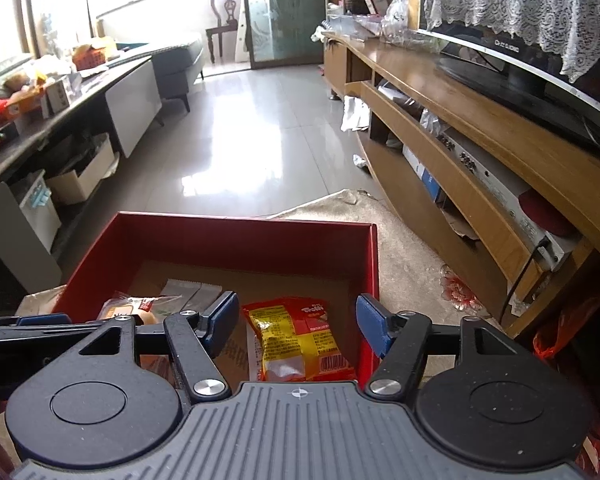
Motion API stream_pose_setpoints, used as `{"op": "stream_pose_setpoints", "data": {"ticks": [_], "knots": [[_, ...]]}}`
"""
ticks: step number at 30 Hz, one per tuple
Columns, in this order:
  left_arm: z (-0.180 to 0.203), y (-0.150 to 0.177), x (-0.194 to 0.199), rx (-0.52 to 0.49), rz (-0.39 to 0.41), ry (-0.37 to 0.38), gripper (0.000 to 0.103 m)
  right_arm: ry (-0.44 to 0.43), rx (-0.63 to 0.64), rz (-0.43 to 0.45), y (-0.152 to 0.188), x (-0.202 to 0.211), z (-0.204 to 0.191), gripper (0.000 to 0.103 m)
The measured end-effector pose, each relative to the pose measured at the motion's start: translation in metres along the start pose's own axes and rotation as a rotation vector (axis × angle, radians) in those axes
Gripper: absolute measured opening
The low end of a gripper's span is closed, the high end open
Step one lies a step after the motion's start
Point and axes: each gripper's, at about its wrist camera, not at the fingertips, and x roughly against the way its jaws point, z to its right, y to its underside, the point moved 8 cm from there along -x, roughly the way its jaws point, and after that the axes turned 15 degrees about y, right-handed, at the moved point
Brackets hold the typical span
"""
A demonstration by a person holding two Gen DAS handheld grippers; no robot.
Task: Organize snacks
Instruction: 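Lower the bun into the box with the left gripper while the right gripper drops the Trolli bag, then withdraw both open grippers from the box toward the remaining snacks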
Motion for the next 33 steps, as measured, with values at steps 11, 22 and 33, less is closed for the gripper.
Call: {"op": "stream_pose_setpoints", "data": {"ticks": [11, 22, 33], "knots": [[-0.007, 0.011, 0.015, -0.006, 0.006, -0.010, 0.066, -0.002, 0.001, -0.007, 0.009, 0.013, -0.001, 0.074], [-0.012, 0.035, 0.033, -0.019, -0.012, -0.007, 0.066, 0.001, 0.048, -0.022, 0.029, 0.030, -0.001, 0.076], [-0.036, 0.087, 0.055, 0.023, -0.093, 0.007, 0.066, -0.037, 0.072, -0.090, 0.066, 0.048, -0.005, 0.076]]}}
